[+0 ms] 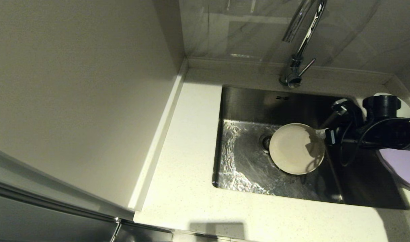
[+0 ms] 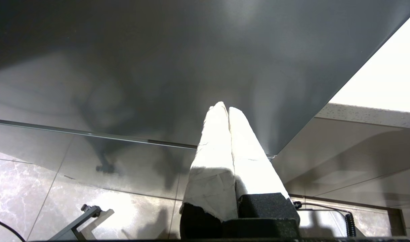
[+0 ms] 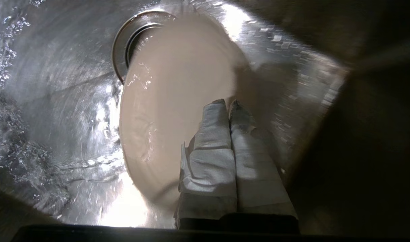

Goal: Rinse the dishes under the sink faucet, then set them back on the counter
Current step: Put a plate back to the table from the sink

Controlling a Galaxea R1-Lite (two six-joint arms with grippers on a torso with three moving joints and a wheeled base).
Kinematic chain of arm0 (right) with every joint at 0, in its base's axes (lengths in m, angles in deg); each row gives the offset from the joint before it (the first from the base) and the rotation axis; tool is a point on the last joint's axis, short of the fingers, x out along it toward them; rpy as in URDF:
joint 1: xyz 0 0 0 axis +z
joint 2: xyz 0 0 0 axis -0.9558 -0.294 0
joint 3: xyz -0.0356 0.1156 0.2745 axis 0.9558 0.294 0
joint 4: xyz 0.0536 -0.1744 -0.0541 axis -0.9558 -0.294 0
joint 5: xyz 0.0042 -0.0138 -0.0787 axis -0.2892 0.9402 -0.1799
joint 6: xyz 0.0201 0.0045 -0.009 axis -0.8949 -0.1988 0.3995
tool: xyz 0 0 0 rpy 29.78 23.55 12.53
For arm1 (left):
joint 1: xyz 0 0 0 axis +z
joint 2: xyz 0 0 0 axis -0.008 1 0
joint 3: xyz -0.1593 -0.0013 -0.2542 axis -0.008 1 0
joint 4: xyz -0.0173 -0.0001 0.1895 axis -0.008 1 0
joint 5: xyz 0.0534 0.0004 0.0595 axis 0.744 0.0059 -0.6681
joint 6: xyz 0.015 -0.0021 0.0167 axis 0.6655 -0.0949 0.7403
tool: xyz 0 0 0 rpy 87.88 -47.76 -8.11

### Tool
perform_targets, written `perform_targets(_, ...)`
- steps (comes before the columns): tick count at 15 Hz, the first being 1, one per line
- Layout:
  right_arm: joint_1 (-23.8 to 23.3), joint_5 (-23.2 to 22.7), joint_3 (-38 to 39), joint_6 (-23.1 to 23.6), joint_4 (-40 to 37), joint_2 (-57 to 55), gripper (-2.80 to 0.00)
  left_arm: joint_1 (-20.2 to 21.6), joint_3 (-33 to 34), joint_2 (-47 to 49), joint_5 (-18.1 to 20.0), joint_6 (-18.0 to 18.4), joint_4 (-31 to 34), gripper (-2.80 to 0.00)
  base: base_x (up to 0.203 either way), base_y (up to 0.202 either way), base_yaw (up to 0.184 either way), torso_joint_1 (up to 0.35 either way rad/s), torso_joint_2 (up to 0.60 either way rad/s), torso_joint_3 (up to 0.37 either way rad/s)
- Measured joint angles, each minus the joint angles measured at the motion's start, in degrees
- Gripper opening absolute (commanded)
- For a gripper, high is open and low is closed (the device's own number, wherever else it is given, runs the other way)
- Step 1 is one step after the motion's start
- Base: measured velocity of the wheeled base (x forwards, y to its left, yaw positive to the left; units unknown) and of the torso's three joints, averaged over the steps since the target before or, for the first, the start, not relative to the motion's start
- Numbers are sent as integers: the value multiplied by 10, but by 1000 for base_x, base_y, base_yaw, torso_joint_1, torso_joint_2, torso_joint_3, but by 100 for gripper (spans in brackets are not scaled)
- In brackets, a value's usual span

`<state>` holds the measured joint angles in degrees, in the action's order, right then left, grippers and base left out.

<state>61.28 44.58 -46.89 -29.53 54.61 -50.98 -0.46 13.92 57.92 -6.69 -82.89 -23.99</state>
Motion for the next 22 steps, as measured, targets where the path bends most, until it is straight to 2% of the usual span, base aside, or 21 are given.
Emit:
perform_targets(3,-28,-20,41,-4,-1,62,-280,0,0,0,0,0,0,-280,0,0,0,0,0,0)
perform_targets(7,-38,-23,85,-3,-1,121,-280,0,0,0,0,0,0,-280,0,0,0,0,0,0)
perform_targets(10,-30,-18,101,21,-1,124,-280,0,0,0,0,0,0,-280,0,0,0,0,0,0)
perform_targets(13,-1,6,92,62,0,97,-280,0,0,0,0,0,0,-280,0,0,0,0,0,0)
perform_targets(14,14,14,89,74,0,88,0,0,0,0,0,0,0,-280,0,0,0,0,0,0)
perform_targets(18,95,60,84,80,38,43,0,0,0,0,0,0,0,-280,0,0,0,0,0,0)
perform_targets(19,116,87,81,79,65,25,0,0,0,0,0,0,0,-280,0,0,0,0,0,0)
perform_targets(22,167,206,75,77,148,-31,0,0,0,0,0,0,0,-280,0,0,0,0,0,0)
